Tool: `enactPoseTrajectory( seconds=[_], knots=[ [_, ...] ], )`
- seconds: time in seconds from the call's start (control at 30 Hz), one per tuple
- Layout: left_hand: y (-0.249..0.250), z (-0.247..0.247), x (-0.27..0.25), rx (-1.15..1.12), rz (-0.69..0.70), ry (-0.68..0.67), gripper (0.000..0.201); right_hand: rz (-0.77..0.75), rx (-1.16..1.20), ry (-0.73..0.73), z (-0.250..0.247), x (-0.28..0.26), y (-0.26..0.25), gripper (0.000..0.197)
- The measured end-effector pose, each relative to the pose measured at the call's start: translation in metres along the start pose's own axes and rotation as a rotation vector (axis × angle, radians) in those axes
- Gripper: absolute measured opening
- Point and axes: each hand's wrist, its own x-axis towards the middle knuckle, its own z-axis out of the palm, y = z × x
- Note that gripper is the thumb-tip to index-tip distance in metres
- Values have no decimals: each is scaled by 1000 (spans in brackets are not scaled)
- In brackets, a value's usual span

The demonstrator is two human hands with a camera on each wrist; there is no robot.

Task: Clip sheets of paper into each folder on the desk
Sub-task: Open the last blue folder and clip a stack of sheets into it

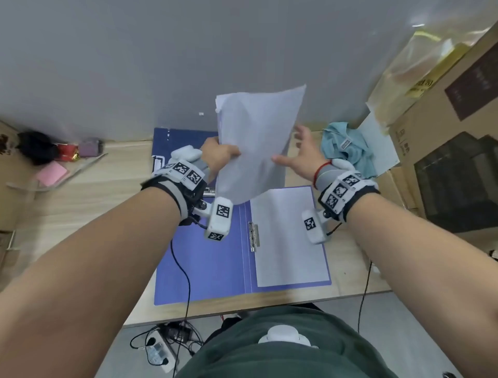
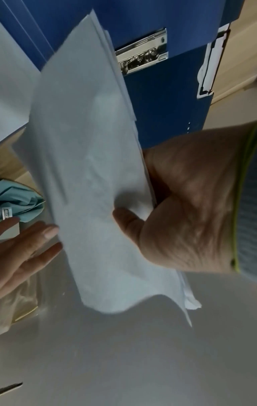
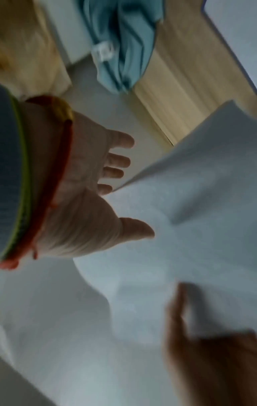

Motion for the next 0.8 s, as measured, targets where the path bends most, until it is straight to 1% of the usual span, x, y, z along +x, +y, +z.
enactPoseTrajectory(
  seconds=[0.03,0.07,0.13,0.17,0.2,0.23,0.33,0.4,0.43,0.47,0.5,0.53,0.57,0.6,0.63,0.7,0.77,0.8],
  knots=[
    [1,1,-4,-19,8,-25,48,38,82,47,-8,4,6,101],
    [2,2,-7,-30,15,-50,46,60,157,65,-16,6,11,92],
    [2,8,-10,-2,33,-98,38,70,292,26,-30,9,19,55],
    [2,12,-12,36,57,-113,35,73,346,3,-34,9,21,40],
    [1,15,-12,65,89,-124,32,75,395,-8,-38,6,23,32],
    [-1,20,-11,94,117,-129,29,89,421,5,-41,6,28,29],
    [-10,33,0,134,203,-99,25,134,451,74,-50,4,47,28],
    [-16,38,6,178,213,-83,22,169,414,96,-53,0,58,33],
    [-19,42,10,213,191,-87,15,182,377,99,-54,-1,64,35],
    [-24,45,14,260,173,-100,4,203,332,97,-54,-5,68,30],
    [-29,49,16,316,149,-118,13,214,312,84,-55,-10,72,22],
    [-34,56,19,358,137,-137,21,225,309,67,-55,-13,77,25],
    [-36,60,18,362,121,-159,19,227,302,47,-54,-15,82,32],
    [-39,63,18,364,134,-173,14,234,290,30,-53,-19,84,35],
    [-40,68,19,366,131,-179,16,245,280,24,-53,-20,88,36],
    [-39,76,18,380,116,-152,11,261,279,25,-55,-19,93,34],
    [-37,81,21,387,98,-112,31,278,299,61,-57,-16,96,32],
    [-39,82,26,380,94,-95,37,282,310,80,-58,-13,97,32]
  ],
)
